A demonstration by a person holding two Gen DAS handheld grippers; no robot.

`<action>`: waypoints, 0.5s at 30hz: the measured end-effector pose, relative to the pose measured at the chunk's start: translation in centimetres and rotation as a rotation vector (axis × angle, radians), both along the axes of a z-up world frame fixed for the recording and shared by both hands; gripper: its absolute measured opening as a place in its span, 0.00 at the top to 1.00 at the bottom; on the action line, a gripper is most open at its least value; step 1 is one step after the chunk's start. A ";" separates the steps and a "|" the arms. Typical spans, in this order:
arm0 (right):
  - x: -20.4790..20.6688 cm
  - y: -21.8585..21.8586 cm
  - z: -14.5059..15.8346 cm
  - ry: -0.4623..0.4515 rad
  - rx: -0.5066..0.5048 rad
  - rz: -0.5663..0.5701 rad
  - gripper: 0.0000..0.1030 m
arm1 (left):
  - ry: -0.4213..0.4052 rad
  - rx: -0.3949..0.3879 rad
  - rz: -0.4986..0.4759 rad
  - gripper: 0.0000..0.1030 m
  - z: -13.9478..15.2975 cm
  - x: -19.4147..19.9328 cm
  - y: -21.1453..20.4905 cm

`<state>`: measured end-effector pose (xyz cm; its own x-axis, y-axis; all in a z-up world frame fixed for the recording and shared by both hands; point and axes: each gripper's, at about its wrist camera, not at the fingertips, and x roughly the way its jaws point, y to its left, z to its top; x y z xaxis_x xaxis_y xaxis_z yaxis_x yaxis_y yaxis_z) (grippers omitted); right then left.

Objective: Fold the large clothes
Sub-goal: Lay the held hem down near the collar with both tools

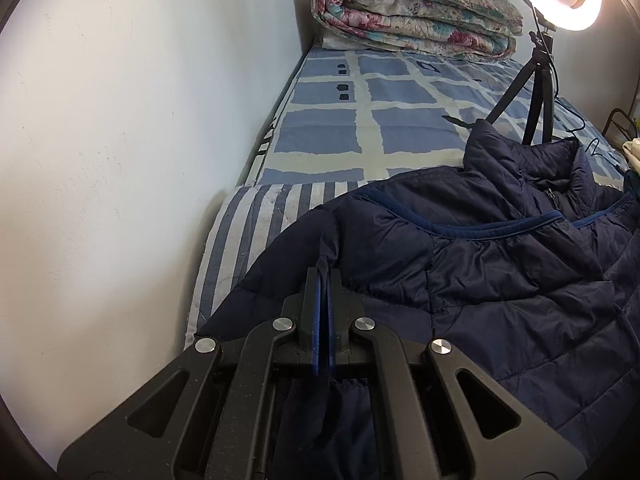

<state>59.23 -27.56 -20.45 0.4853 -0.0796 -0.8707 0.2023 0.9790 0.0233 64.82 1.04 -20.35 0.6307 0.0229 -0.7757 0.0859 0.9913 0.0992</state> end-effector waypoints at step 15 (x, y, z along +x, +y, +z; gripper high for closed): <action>3.0 -1.2 1.7 -0.047 -0.322 -0.129 1.00 | -0.069 0.010 0.087 1.00 -0.2 6.1 -2.3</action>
<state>62.21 -28.80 -18.74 0.4926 -0.4098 -0.7677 0.3309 0.9041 -0.2703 70.97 -1.31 -20.50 0.6776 0.0873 -0.7302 -0.0081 0.9937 0.1114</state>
